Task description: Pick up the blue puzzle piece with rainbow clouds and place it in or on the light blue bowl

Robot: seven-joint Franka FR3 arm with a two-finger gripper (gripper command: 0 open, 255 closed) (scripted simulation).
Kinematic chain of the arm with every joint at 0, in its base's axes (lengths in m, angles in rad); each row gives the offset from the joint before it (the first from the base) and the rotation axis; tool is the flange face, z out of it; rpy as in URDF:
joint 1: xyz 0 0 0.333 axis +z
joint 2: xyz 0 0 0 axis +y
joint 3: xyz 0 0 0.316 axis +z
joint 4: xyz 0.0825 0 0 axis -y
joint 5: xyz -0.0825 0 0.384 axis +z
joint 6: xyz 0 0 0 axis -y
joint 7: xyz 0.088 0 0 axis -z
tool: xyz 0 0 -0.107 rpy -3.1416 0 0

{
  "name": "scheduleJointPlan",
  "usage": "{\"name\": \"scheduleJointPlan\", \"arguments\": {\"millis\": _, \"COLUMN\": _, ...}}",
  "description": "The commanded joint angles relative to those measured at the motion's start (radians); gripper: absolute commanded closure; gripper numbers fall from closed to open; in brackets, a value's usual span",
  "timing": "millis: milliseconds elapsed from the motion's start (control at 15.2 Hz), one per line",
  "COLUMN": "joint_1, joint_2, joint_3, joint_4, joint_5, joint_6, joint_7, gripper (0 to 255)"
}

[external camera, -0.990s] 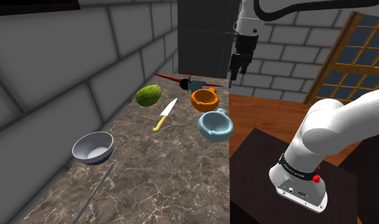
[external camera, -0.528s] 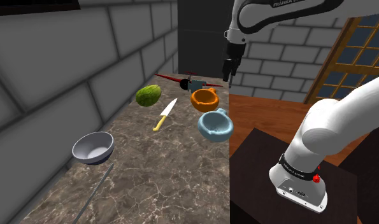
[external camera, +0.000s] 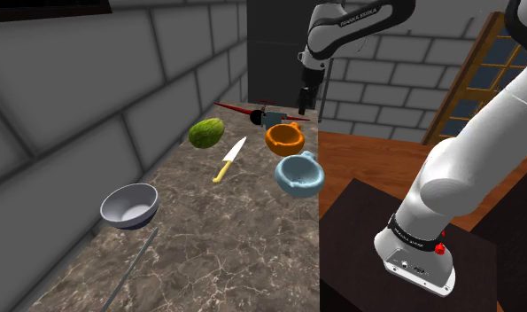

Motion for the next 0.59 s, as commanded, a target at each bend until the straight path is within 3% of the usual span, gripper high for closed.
{"name": "scheduleJointPlan", "arguments": {"millis": 0, "joint_1": 0.001, "joint_2": 0.071, "joint_3": -0.021, "joint_4": 0.031, "joint_5": 0.018, "joint_6": 0.045, "joint_7": -0.059, "gripper": 0}}
{"name": "scheduleJointPlan", "arguments": {"millis": 528, "joint_1": -0.023, "joint_2": 0.387, "joint_3": -0.057, "joint_4": 0.270, "joint_5": 0.147, "joint_6": 0.126, "joint_7": -0.287, "gripper": 0}}
